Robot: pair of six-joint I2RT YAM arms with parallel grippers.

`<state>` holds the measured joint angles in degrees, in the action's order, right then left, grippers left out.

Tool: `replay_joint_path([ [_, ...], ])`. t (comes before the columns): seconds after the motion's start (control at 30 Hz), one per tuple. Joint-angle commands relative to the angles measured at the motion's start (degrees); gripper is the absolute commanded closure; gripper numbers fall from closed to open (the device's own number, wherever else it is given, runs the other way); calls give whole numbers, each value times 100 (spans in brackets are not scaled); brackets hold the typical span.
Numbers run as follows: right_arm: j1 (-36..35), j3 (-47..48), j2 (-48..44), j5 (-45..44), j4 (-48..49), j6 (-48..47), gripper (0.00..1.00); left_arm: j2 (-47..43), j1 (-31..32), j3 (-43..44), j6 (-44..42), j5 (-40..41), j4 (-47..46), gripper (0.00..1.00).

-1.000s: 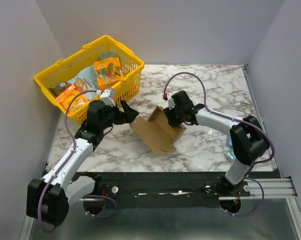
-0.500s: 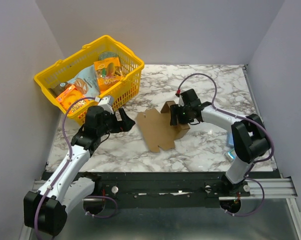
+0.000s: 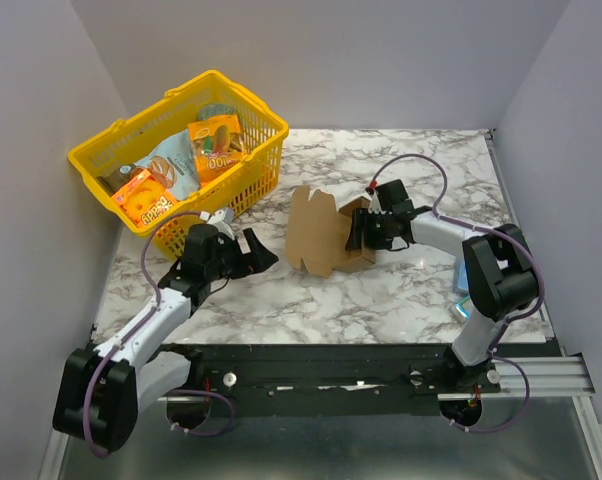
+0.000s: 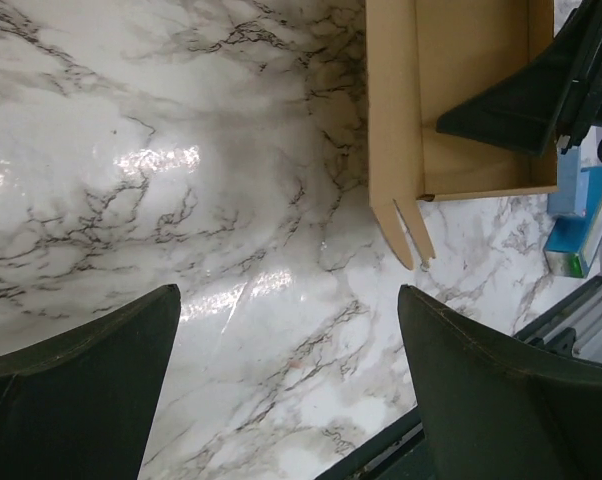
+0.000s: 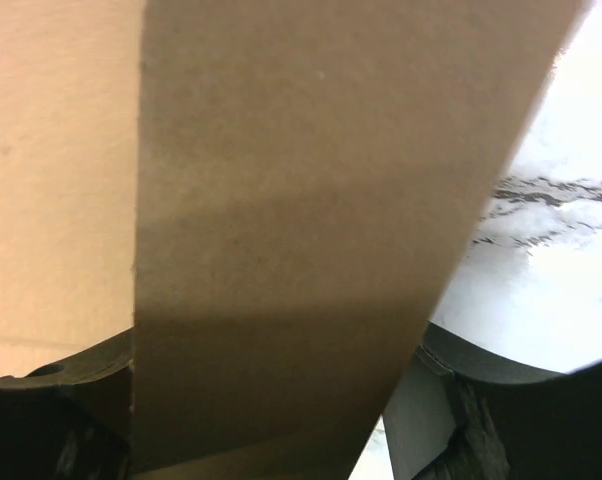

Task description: Fold the paper box

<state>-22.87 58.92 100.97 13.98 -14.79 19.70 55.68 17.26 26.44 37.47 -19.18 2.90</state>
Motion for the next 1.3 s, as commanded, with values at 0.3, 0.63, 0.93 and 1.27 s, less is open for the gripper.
replay_joint_path([
  [0.3,28,-425,213,263,178,148,29,1875,410,1117,-116,-60,-1794,4],
  [0.63,37,-486,142,228,195,139,28,3255,471,1751,-417,-6,-1862,18],
  [0.93,64,-513,-147,342,195,25,17,3599,700,2155,-644,-323,-1995,72],
  [1.27,108,-469,-1140,-70,20,191,5,3213,1165,2752,-2023,440,-669,100],
])
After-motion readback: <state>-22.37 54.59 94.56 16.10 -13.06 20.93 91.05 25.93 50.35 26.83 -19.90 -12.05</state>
